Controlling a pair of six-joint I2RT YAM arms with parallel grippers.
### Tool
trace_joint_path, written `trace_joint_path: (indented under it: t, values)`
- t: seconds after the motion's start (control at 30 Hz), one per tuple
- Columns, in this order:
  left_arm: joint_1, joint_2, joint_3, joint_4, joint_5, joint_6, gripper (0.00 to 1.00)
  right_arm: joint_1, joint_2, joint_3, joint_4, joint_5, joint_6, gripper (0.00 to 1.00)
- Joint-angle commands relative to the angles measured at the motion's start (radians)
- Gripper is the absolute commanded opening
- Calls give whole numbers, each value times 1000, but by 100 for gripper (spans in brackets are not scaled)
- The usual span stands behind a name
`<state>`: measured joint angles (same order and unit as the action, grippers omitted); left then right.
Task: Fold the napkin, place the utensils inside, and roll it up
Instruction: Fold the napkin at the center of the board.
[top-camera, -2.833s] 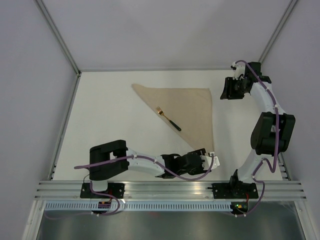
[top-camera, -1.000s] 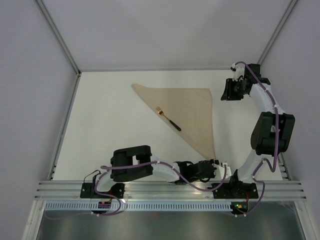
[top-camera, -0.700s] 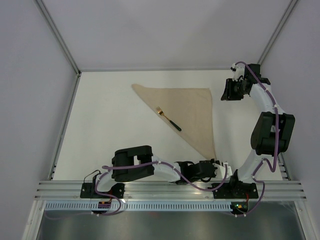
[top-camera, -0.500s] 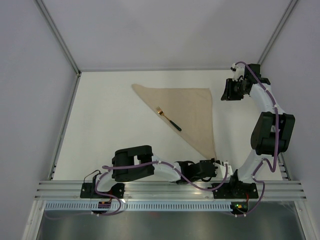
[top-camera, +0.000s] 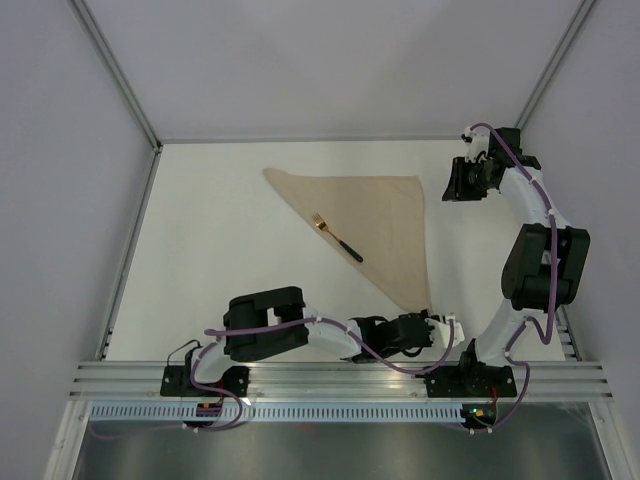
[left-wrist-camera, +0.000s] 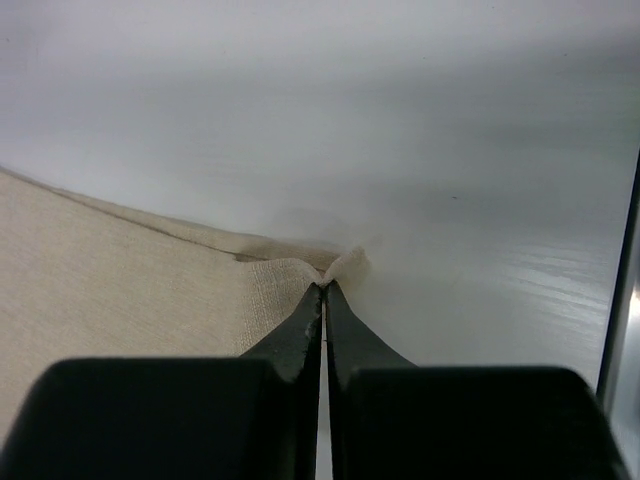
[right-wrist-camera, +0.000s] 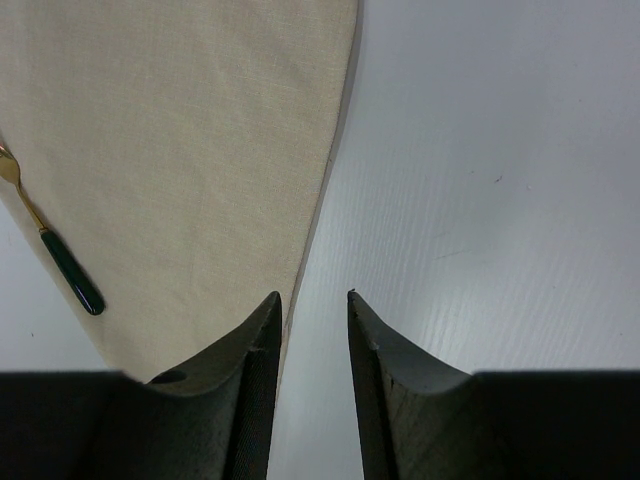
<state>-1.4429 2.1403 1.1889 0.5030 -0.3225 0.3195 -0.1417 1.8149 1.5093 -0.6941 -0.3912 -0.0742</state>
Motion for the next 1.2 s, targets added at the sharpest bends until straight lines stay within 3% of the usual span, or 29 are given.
trace_joint_path:
  t: [0.0, 0.33, 0.7, 1.17]
  values:
    - [32, -56, 29, 49, 13, -65, 2, -6, -37, -4, 19, -5, 16, 38]
    - [173, -163, 6, 8, 76, -287, 2, -4, -37, -4, 18, -8, 14, 38]
    - [417, -296, -94, -15, 128, -598, 2, -4, -31, 5, 11, -17, 14, 38]
    - [659, -330, -153, -73, 149, -781, 2, -4, -31, 3, 4, -26, 10, 38]
